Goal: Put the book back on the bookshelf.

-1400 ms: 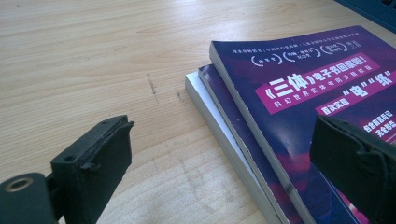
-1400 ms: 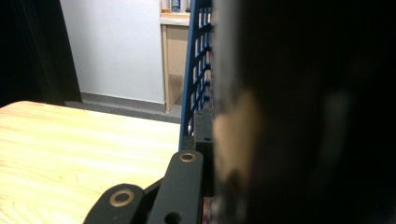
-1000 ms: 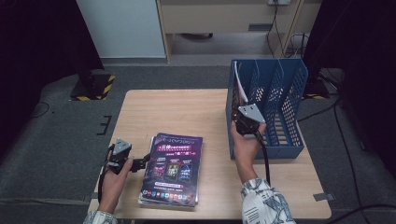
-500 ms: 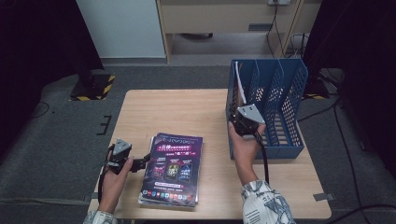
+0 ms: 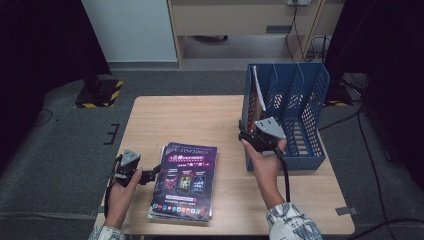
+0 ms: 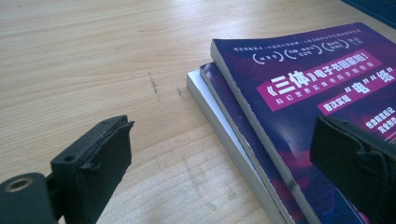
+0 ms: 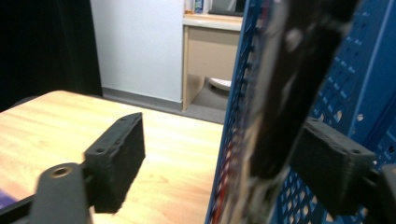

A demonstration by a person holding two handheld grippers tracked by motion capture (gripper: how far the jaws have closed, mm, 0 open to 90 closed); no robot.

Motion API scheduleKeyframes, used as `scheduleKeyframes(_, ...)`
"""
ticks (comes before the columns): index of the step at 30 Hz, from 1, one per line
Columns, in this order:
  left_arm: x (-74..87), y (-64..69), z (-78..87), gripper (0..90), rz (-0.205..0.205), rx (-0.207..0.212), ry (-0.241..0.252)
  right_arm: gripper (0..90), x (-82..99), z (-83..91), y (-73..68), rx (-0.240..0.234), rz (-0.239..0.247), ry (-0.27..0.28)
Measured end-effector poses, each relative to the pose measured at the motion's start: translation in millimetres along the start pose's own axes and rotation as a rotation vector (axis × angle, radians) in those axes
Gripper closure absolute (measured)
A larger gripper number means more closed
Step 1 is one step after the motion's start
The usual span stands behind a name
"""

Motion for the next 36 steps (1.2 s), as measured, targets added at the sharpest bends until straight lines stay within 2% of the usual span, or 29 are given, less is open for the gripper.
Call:
scheduleKeyframes(3,0.4,0.0,-0.3,5.0,-0.001,-0.003,-0.001,16.1,2.1,4.1,-1.7,-0.013,0.008,-0.008)
scheduleKeyframes(6,0.8,0.0,-0.7,5.0,-0.003,-0.003,-0.004,17.3,5.1,10.1,-3.7,-0.045,0.045,-0.009)
scheduleKeyframes(8,1.4,0.1,-0.9,5.0,-0.008,-0.003,-0.008,23.6,7.0,12.8,-1.1,-0.044,0.069,-0.01)
scheduleKeyframes(9,1.3,0.4,-0.9,5.0,-0.009,-0.004,-0.008,34.5,8.9,13.4,4.6,-0.021,0.076,-0.015)
scheduleKeyframes(10,1.1,0.9,-0.7,5.0,-0.011,-0.004,-0.008,38.9,8.9,12.6,7.8,-0.004,0.083,-0.016)
scheduleKeyframes(11,1.1,0.9,-0.7,5.0,-0.011,-0.004,-0.008,38.9,8.9,12.6,7.8,-0.004,0.083,-0.016)
scheduleKeyframes(14,1.0,0.8,-0.6,5.0,-0.011,-0.004,-0.007,60.1,5.7,12.5,14.5,0.016,0.096,-0.008)
scheduleKeyframes(18,1.1,0.8,-0.6,5.1,-0.01,-0.003,-0.007,67.2,5.4,11.8,13.8,0.024,0.124,-0.006)
scheduleKeyframes(22,0.7,0.8,-0.5,5.2,-0.007,-0.004,-0.004,76.8,4.3,7.6,14.9,0.056,0.155,-0.01)
scheduleKeyframes(30,0.3,0.9,-0.2,5.2,-0.007,-0.003,-0.003,84.9,-0.2,3.2,20.8,0.088,0.225,-0.029)
scheduleKeyframes(34,0.3,1.1,-0.4,5.2,-0.008,-0.002,-0.003,84.7,2.2,2.7,21.2,0.078,0.215,-0.034)
scheduleKeyframes(36,0.3,1.2,-0.5,5.2,-0.009,-0.002,-0.003,82.2,5.1,3.3,17.1,0.057,0.192,-0.027)
Point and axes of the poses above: each handheld gripper's, and its own axes: z roughly backward along the jaws, x roughly out of its underside, y roughly to its right, the point moved 10 cm from there along -z, roughly forward along the jaws, and after that the axes turned 7 degrees about y, right-handed, at the moved point
